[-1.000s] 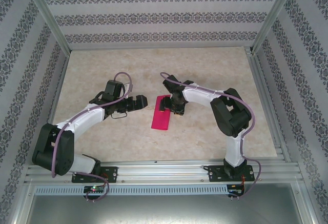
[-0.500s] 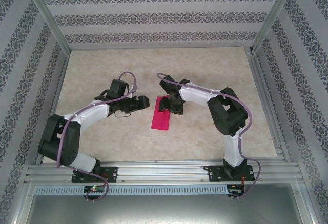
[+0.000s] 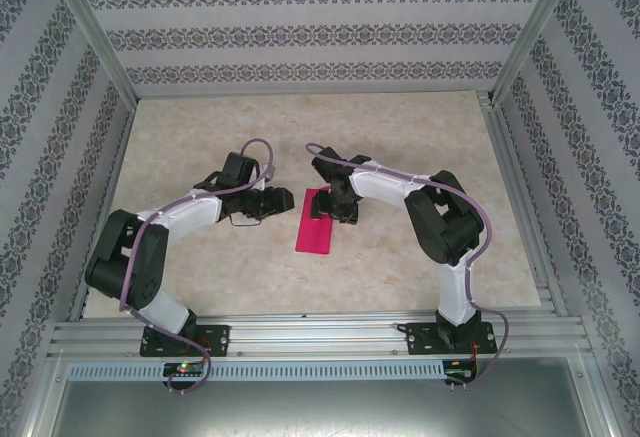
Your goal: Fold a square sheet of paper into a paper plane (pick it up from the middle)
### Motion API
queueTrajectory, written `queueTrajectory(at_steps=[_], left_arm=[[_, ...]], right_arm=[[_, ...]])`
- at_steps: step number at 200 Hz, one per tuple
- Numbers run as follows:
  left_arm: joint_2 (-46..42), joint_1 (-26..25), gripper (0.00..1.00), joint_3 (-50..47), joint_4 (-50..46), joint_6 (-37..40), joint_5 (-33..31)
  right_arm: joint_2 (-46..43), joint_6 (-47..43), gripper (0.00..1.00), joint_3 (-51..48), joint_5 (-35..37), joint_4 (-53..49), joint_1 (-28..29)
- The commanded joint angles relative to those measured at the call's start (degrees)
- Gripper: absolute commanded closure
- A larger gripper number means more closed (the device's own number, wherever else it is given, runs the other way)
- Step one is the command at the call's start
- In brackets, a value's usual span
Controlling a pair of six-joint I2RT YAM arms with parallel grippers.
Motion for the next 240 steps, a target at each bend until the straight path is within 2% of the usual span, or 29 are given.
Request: queueTrajectory(at_steps=[1,130,156,174,187,240], left_arm=[[2.12,-1.46,0.52,2.18,1.10,-1.80,1.12],[5.59,-2.80,0.59,3.06,1.64,-3.14,1.51],[7.52,-3.50,0.70,4.42,1.84,-3.22,2.35],[9.44,-4.08,0.85,5.80,1.41,-3.49,2.80],[11.01,-4.33,1.00,6.77,1.55,-3.67,3.86],[14.81,-5.40,1.00,9.22,2.34,-5.31,3.83]], right_arm=[[4.80,0.91,0.30,-2.98,3.45,-3.39,-0.91],[6.05,1.61,0.29,-2.49,2.48,-2.75,-0.63],[6.54,1.73,0.29,-2.76,2.79,-2.85,-0.46],[6.64,1.78,0.29,-2.84,2.86,-2.85,-0.48],[6.72,1.77,0.28,-2.85,2.80,-2.76,-0.46],[7.25,1.77,0.29,-2.84,2.80,-2.75,-0.37]])
